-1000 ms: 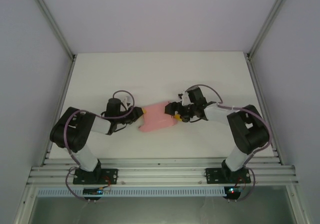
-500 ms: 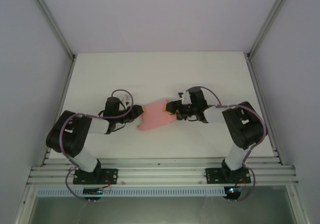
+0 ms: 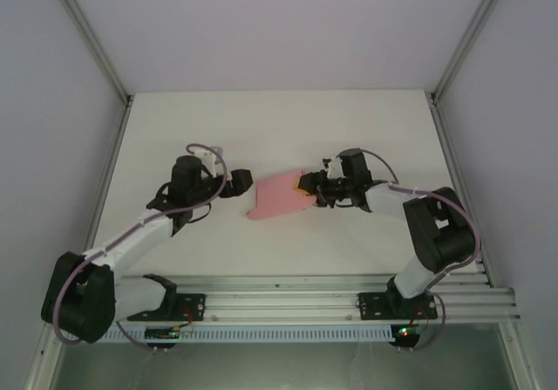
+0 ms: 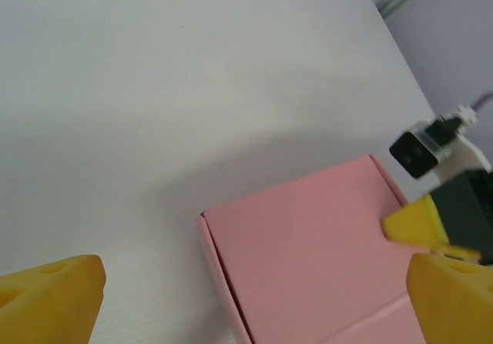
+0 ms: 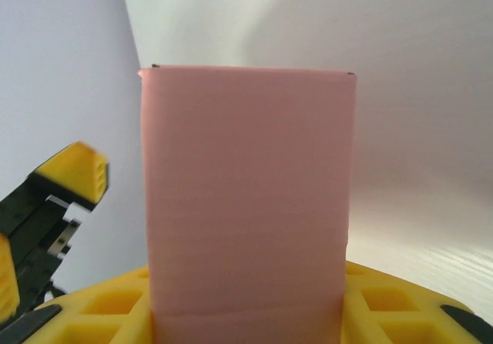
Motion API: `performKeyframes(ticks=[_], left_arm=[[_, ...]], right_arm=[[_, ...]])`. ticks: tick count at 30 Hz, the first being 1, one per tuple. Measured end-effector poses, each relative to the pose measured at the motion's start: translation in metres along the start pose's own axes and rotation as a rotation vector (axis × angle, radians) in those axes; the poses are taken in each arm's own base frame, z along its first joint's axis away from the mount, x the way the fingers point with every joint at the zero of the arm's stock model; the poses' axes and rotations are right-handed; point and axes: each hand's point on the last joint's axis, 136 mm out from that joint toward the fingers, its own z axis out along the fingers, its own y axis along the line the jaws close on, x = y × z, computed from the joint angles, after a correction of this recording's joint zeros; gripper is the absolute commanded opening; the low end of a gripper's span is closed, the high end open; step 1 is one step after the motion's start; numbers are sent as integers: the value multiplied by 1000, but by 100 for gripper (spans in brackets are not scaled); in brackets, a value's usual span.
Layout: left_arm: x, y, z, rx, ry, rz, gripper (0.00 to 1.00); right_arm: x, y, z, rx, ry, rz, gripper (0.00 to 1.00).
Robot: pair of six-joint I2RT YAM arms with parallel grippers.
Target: Assemble paper box
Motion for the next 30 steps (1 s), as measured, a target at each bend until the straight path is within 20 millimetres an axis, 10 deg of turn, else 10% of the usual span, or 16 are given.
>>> performKeyframes(ticks=[16,30], left_arm=[[74,-96,3,71,140,878,100],[88,-71,40,-190,183,1245,89]], right_arm=[[-16,14,-39,119,76,217,39],[11,19,-46,115,265,384,38]])
